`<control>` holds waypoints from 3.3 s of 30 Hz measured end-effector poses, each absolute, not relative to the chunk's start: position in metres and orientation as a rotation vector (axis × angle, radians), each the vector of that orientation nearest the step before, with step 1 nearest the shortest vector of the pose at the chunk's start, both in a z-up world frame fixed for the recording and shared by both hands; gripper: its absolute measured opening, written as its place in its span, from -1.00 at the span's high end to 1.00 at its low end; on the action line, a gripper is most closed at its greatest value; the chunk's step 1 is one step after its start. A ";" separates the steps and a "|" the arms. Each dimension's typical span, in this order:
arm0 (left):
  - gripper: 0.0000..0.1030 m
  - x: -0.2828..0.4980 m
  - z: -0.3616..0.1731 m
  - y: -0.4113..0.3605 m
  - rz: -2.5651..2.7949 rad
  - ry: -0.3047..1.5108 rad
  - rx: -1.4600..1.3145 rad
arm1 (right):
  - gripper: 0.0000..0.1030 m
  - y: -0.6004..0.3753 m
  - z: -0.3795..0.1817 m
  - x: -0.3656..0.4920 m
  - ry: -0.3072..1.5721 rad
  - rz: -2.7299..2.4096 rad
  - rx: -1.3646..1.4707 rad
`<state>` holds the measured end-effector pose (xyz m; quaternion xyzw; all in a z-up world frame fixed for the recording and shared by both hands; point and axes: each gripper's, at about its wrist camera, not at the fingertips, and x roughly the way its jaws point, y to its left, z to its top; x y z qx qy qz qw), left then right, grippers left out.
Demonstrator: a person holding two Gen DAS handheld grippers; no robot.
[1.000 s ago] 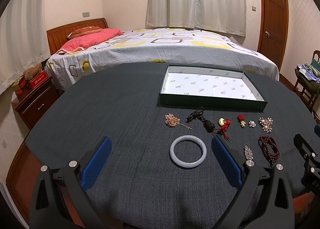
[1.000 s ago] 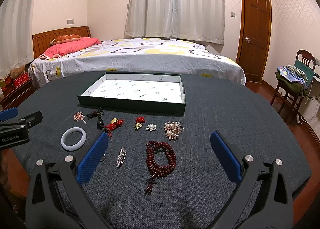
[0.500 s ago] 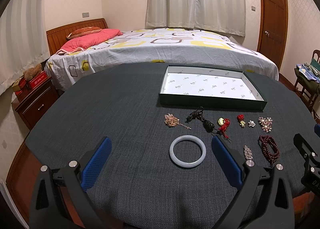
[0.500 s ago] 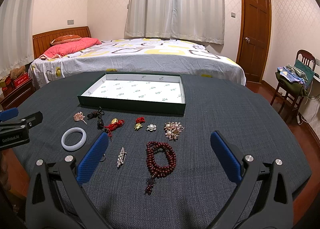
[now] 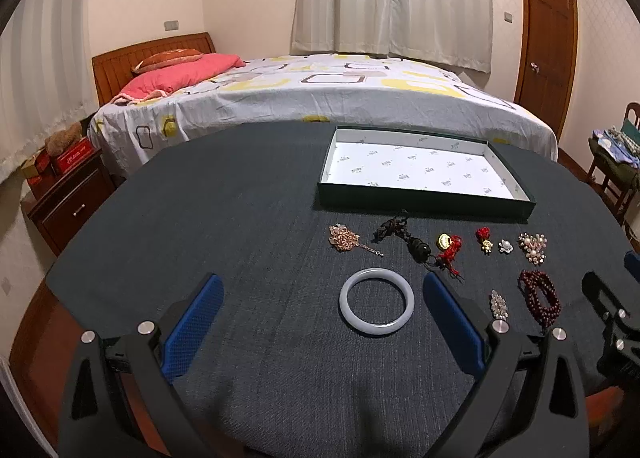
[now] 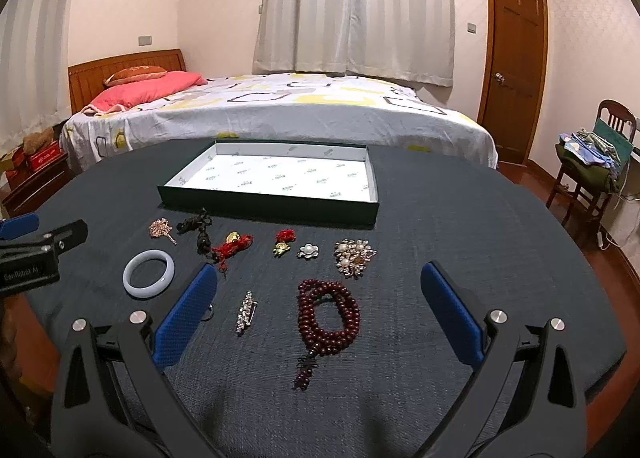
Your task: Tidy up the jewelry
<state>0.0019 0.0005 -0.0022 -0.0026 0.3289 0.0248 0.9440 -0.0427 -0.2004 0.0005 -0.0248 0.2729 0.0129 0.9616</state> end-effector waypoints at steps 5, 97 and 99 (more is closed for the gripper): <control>-0.88 0.009 -0.015 0.008 0.056 0.680 -0.040 | -0.93 -0.187 -0.017 -0.037 0.559 0.056 -0.087; -0.33 0.041 -0.050 -0.027 -0.074 0.700 0.077 | 0.75 -0.231 -0.057 -0.003 0.719 0.079 0.090; -0.33 0.043 -0.041 -0.028 -0.075 0.684 0.070 | 0.76 -0.232 -0.051 -0.001 0.707 0.084 0.100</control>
